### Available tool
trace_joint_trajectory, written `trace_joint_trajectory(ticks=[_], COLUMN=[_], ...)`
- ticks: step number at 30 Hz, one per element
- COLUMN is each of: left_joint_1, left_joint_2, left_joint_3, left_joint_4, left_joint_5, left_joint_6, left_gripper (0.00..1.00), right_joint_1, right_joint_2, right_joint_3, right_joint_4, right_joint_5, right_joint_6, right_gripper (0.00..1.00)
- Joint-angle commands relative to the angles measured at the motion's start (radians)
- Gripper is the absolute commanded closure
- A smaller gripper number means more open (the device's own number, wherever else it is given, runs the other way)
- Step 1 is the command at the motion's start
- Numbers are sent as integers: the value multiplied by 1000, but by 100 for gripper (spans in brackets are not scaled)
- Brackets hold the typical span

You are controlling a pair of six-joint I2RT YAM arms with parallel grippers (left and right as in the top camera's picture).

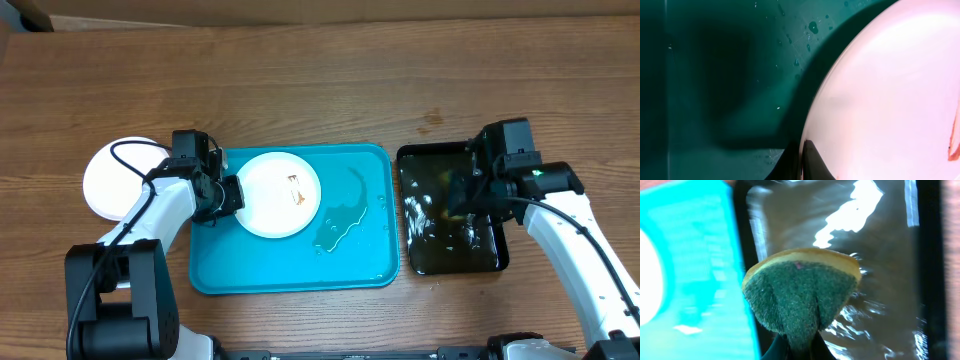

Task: Clean dirty plates on tray and stack at the side
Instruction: 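Lift the sponge and carry it left onto the white plate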

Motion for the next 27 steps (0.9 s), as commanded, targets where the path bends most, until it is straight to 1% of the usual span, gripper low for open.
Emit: trace_joint_trajectory(ticks=[1,3,7,12,17,22,27], left_joint_1=[3,3,3,3,3,3,3], left_joint_2=[12,12,12,12,12,12,12], left_joint_3=[-1,-1,-1,-1,-1,-1,-1], left_joint_4=[7,11,19,21,21,21,20], left_joint_5=[5,7,43,64,64,64,64], left_joint_6=[19,19,39,53,53,53,53], left_gripper=[96,96,96,96,96,96,96], right_joint_1=[17,50,168,361,544,658,723], right_joint_2=[-10,-10,-2,77,232,395,515], right_joint_3=[108,149,171,171,171,171,171], right_joint_4=[32,53,147,312,538,760,893], right_joint_5=[-232,-264,-245,-87,116,228,334], right_joint_6=[-25,-24,-11,32,27,-79,-187], right_gripper=[96,96,96,96,96,96,96])
